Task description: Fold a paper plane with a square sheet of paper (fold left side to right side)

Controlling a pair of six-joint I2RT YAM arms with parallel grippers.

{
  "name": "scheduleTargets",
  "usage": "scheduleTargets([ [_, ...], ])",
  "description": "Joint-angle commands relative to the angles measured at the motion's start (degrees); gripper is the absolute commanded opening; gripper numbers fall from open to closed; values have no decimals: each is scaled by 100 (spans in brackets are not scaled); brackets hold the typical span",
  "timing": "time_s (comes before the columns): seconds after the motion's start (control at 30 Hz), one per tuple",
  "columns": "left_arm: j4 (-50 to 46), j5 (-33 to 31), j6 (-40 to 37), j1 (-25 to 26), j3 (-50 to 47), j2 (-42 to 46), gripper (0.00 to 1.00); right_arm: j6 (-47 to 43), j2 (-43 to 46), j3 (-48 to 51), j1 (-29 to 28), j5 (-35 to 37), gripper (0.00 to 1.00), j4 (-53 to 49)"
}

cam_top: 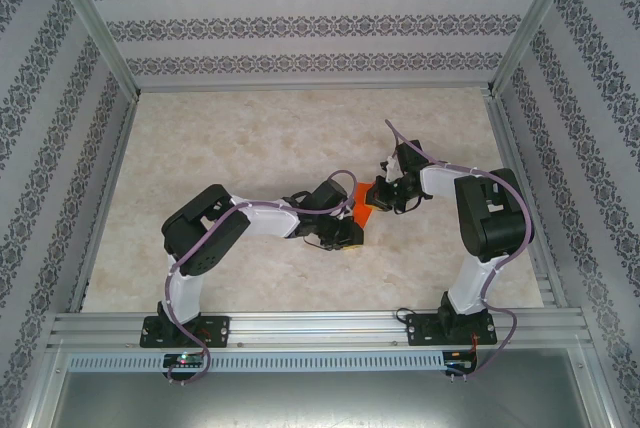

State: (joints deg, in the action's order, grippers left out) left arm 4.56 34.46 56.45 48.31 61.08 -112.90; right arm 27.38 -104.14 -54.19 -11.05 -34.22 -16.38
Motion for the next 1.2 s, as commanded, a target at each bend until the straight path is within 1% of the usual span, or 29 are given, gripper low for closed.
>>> scheduleTargets([
  [0.0, -468, -70, 57, 102, -208, 321, 21, -136, -203, -53, -25, 392, 0, -231],
  [0.13, -768, -261, -165, 84, -95, 657, 21, -145, -209, -60, -29, 381, 0, -227],
  [0.27, -975, -299, -352, 47, 222, 685, 21, -149, -212, -56, -24, 363, 0, -218],
  [0.43, -1132, -337, -610, -30, 676, 295, 20, -138, -203, -32, -29, 362, 0, -192],
  [0.6, -1083, -192, -653, -77, 960, -185, 20, -135, -162, -13, -31, 362, 0, -212],
  [0.73, -1004, -141, -541, -77, 844, -327, 20, -128, -143, -15, -32, 345, 0, -208],
  [0.9, -1003, -37, -455, -15, 610, -275, 20, -159, -107, -48, -26, 377, 0, -233],
  [1.0, -1216, -68, -503, 68, 517, -156, 20, -176, -124, -117, -23, 389, 0, -293],
  [1.17, -1177, -119, -389, 107, 172, 141, 20, -181, -99, -145, -20, 385, 0, -288],
])
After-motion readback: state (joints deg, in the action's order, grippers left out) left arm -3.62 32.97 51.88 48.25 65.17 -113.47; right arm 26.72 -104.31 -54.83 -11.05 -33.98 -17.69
